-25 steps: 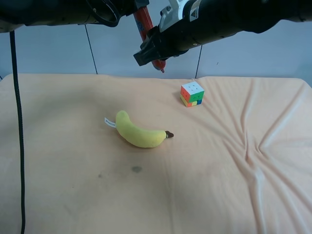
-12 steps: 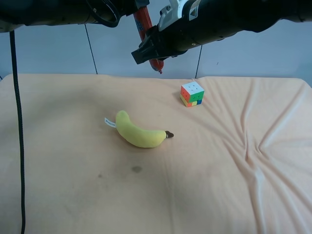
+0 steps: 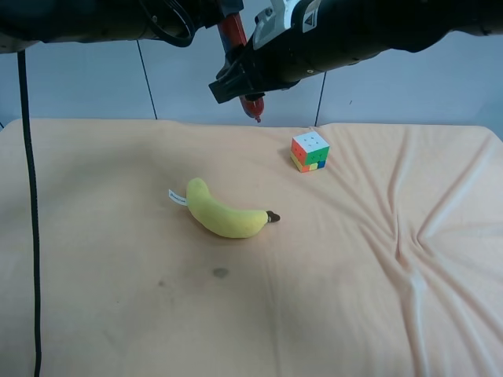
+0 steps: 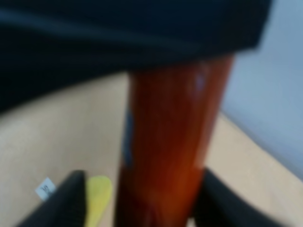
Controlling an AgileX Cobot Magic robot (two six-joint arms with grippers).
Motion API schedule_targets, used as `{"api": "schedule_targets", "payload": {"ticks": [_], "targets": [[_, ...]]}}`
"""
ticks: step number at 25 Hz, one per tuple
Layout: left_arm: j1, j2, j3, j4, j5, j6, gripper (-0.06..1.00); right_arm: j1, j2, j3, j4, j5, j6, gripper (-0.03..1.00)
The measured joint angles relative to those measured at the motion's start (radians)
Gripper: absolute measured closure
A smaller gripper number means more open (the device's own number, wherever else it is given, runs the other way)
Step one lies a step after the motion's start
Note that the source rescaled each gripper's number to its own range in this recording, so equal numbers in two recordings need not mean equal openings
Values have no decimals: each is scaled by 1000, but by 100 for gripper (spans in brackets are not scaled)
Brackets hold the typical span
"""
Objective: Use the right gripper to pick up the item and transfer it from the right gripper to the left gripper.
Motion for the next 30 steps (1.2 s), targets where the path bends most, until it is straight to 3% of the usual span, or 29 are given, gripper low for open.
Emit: {"api": "schedule_targets", "payload": {"ticks": [3,4,6,19,26,30], "targets": [[-7,4,0,5,16,0,94,0,0,-1,0,-15,-1,19],[-7,4,0,6,20,0,94,0,0,-1,0,-15,-1,10],[-7,4,0,6,21,0,94,0,0,-1,0,-12,-1,2],[-4,4,0,7,22,29,94,0,-115,-2,0,146,13,-3],[45,4,0,7,24,76,94,0,-295,-2,-17,366,104,-3],[68,4,0,7,44,122,94,0,-417,-2,-123,560,216,-3]]}}
